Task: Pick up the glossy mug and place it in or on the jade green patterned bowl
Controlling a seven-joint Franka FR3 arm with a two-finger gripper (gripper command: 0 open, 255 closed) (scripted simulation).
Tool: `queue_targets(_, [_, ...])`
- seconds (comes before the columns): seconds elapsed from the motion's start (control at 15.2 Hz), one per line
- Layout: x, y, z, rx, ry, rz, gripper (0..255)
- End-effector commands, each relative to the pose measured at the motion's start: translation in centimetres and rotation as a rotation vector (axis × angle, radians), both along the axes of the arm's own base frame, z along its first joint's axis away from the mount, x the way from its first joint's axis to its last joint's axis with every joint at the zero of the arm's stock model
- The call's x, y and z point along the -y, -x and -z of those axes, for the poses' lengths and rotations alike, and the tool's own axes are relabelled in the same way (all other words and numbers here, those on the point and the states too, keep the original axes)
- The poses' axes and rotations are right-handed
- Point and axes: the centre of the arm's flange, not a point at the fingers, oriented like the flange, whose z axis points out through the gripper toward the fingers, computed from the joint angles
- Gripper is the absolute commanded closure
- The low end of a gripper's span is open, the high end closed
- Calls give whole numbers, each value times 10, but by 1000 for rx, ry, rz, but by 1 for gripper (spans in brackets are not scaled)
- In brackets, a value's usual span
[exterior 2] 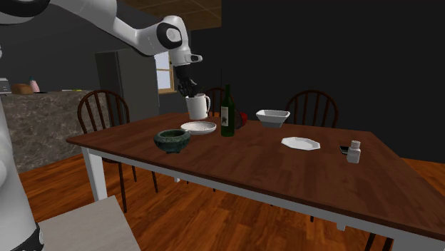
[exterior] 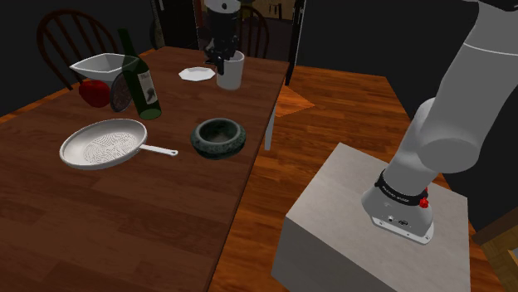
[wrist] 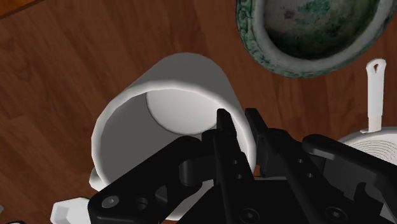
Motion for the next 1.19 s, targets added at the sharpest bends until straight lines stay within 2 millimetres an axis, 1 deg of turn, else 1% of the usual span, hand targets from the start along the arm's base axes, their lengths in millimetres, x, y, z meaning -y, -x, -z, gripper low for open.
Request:
queue_targets(0.0, [-26, 12, -3, 1, 0, 1, 255])
queue_targets(0.4, [-98, 44, -8, 1, 0, 1, 255])
queue_targets(0.46, [-116, 53, -9, 1, 0, 1, 255])
queue_targets(1.12, [-116, 53, 44, 1, 0, 1, 255])
